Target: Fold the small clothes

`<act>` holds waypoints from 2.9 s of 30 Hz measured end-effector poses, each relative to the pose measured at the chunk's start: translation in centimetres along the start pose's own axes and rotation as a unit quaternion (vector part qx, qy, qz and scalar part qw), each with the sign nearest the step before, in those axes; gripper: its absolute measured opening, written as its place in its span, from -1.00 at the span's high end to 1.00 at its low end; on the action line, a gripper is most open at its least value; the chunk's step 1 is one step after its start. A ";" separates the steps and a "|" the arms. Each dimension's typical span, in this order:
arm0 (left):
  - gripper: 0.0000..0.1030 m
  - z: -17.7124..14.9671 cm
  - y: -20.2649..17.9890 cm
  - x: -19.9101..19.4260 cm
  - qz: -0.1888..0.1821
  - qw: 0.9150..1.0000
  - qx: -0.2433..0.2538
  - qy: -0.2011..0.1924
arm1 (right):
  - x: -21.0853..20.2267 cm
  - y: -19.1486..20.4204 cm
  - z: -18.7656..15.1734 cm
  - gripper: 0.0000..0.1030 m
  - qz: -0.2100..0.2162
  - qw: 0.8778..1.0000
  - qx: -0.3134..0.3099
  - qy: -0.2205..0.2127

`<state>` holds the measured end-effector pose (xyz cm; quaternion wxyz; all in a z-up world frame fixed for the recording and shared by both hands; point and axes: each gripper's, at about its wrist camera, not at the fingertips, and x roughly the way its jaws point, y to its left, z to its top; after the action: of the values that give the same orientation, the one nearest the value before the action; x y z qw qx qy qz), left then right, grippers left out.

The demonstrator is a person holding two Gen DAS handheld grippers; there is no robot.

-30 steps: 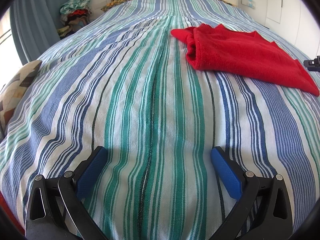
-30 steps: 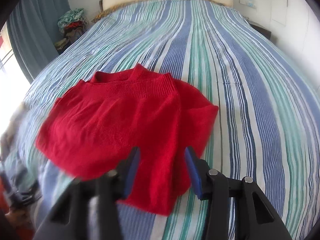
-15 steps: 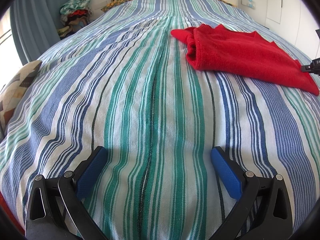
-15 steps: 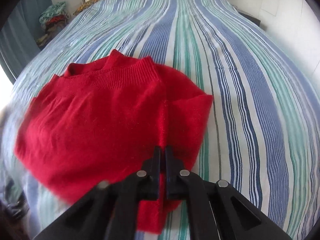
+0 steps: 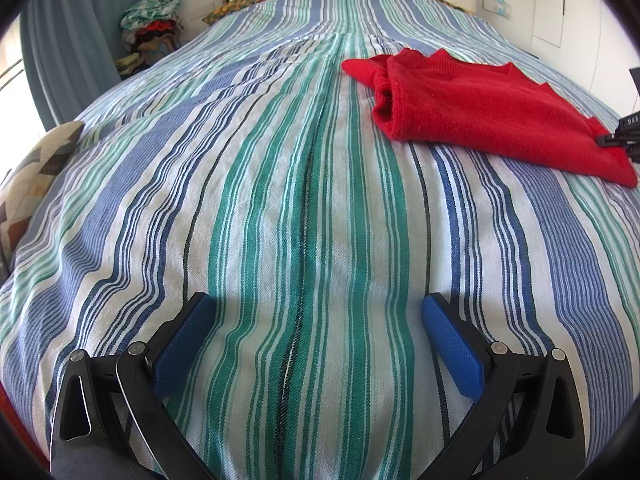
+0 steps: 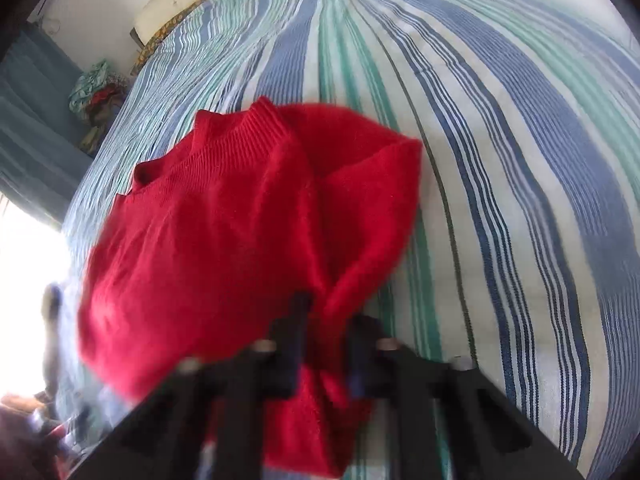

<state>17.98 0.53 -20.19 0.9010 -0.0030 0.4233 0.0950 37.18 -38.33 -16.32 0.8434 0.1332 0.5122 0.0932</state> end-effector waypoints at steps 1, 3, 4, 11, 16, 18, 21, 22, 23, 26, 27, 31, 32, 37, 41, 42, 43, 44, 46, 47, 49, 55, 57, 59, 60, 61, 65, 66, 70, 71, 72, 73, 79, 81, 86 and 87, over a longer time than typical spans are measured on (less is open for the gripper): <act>-0.99 -0.1 0.0 0.0 0.000 1.000 0.000 0.000 | -0.7 0.9 0.2 0.78 -0.011 1.000 -0.006 -0.014; -0.99 -0.1 0.0 0.0 0.000 1.000 0.000 0.000 | -2.3 3.4 0.8 0.78 -0.020 0.999 -0.030 -0.035; -0.99 -0.1 0.0 0.0 0.000 1.000 0.000 0.000 | -3.2 5.3 1.1 0.78 -0.019 0.997 -0.054 -0.044; -0.99 0.1 -0.1 0.1 0.001 1.000 0.001 0.004 | -4.0 22.0 2.8 0.78 0.047 0.985 -0.162 -0.028; -0.99 0.3 -0.1 0.2 0.001 1.000 0.002 0.005 | 1.6 31.9 0.0 0.78 0.060 0.972 -0.225 0.016; -0.99 0.3 -0.1 0.2 0.002 1.000 0.002 0.006 | 4.7 33.7 -1.6 0.66 0.068 0.969 -0.230 0.060; -0.99 0.3 -0.1 0.1 0.002 1.000 0.002 0.006 | 7.4 33.6 -2.6 0.09 0.169 0.965 -0.167 0.114; -0.99 0.3 -0.1 0.2 0.003 1.000 0.002 0.006 | 7.3 33.2 -2.7 -0.12 0.208 0.961 -0.141 0.119; -0.99 0.3 -0.1 0.2 0.003 1.000 0.002 0.006 | 6.7 32.7 -2.6 -0.17 0.247 0.954 -0.120 0.117; -0.99 0.3 -0.3 0.2 0.006 1.000 0.003 0.006 | 3.2 30.7 -1.7 -0.18 0.299 0.946 -0.094 0.082; -0.99 0.3 -0.3 0.2 0.007 1.000 0.003 0.006 | 1.9 29.9 -1.2 -0.18 0.292 0.950 -0.097 0.061; -0.99 0.4 -0.3 0.3 0.007 1.000 0.003 0.007 | -0.4 26.9 -0.5 0.16 0.174 0.974 -0.145 0.011; -0.99 0.4 -0.3 0.2 0.005 1.000 0.001 0.007 | 0.0 26.4 -1.0 0.29 0.154 0.975 -0.158 0.018; -0.99 0.2 0.1 0.1 -0.001 1.000 -0.005 0.001 | 4.3 27.6 -6.6 0.59 0.136 0.966 -0.215 0.047; -0.99 -0.1 0.2 0.0 0.000 1.000 -0.004 -0.003 | 7.1 31.1 -12.0 0.61 0.120 0.950 -0.284 0.052; -0.99 -0.1 0.2 0.0 0.000 1.000 -0.004 -0.003 | 7.1 31.4 -12.3 0.61 0.118 0.949 -0.290 0.046; -0.99 -0.1 0.2 0.0 0.000 1.000 -0.004 -0.003 | 6.7 31.5 -12.3 0.61 0.121 0.949 -0.287 0.044; -0.99 -0.1 0.2 0.0 -0.001 1.000 -0.004 -0.002 | 6.2 31.2 -11.9 0.62 0.131 0.950 -0.278 0.048; -0.99 -0.1 0.2 0.0 -0.001 1.000 -0.004 -0.002 | 4.5 30.3 -11.0 0.58 0.149 0.951 -0.265 0.046; -0.99 -0.1 0.2 0.0 -0.001 1.000 -0.004 -0.002 | 3.4 29.8 -10.8 0.57 0.153 0.951 -0.265 0.036; -0.99 -0.1 0.3 0.0 -0.001 1.000 -0.004 -0.002 | 0.6 28.0 -10.1 0.57 0.153 0.953 -0.263 0.004; -0.99 -0.1 0.1 0.0 0.003 1.000 -0.001 -0.002 | -1.2 24.6 -5.0 0.57 0.132 0.974 -0.184 -0.021; -0.99 -0.1 0.1 0.0 0.003 1.000 -0.001 -0.003 | 0.5 26.3 -5.1 0.57 0.130 0.971 -0.198 -0.001; -0.99 -0.1 0.1 -0.1 0.004 1.000 -0.001 -0.003 | 2.5 28.5 -6.2 0.57 0.126 0.965 -0.230 0.015; -0.99 -0.1 0.1 -0.1 0.004 1.000 0.000 -0.004 | 3.7 29.7 -7.0 0.57 0.122 0.962 -0.244 0.022; -0.99 -0.1 0.0 -0.1 0.005 1.000 0.000 -0.004 | 4.9 31.0 -7.8 0.57 0.115 0.960 -0.255 0.028; -0.99 -0.1 0.0 -0.1 0.004 1.000 -0.001 -0.003 | 8.2 34.4 -11.3 0.36 0.077 0.944 -0.317 0.048; -0.99 -0.1 0.0 -0.1 0.004 1.000 -0.001 -0.003 | 7.7 34.4 -11.5 0.37 0.081 0.942 -0.322 0.040; -0.99 0.0 0.0 0.0 0.005 1.000 0.001 -0.001 | 2.3 30.6 -9.9 0.37 0.135 0.951 -0.278 0.003; -0.99 0.0 -0.1 0.0 0.006 1.000 0.001 0.000 | 0.4 29.1 -9.6 0.37 0.140 0.954 -0.264 -0.015; -0.99 0.1 -0.1 0.0 0.007 1.000 0.002 0.000 | -1.3 27.0 -9.5 0.37 0.147 0.958 -0.245 -0.032; -0.99 0.1 -0.2 0.1 0.009 1.000 0.003 0.000 | -2.6 25.3 -9.7 0.37 0.150 0.962 -0.222 -0.047; -0.99 -0.1 -0.2 -0.2 0.008 1.000 0.002 -0.004 | 2.3 16.6 -11.5 0.38 0.096 0.987 -0.124 0.032; -0.99 -0.1 0.0 -0.2 0.004 1.000 0.000 -0.004 | 0.7 16.7 -12.1 0.38 0.093 0.989 -0.118 0.002; -0.99 0.0 0.0 0.0 0.007 1.000 0.002 -0.003 | -4.3 17.9 -15.1 -0.39 0.083 0.983 -0.156 -0.058; -0.99 0.0 0.0 0.0 0.007 1.000 0.002 -0.003 | -4.7 17.8 -15.8 -0.39 0.073 0.982 -0.162 -0.063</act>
<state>17.92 0.50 -20.19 0.9017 0.0015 0.4205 0.1005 20.65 -20.83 -13.59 0.8752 0.0376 0.4252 0.2275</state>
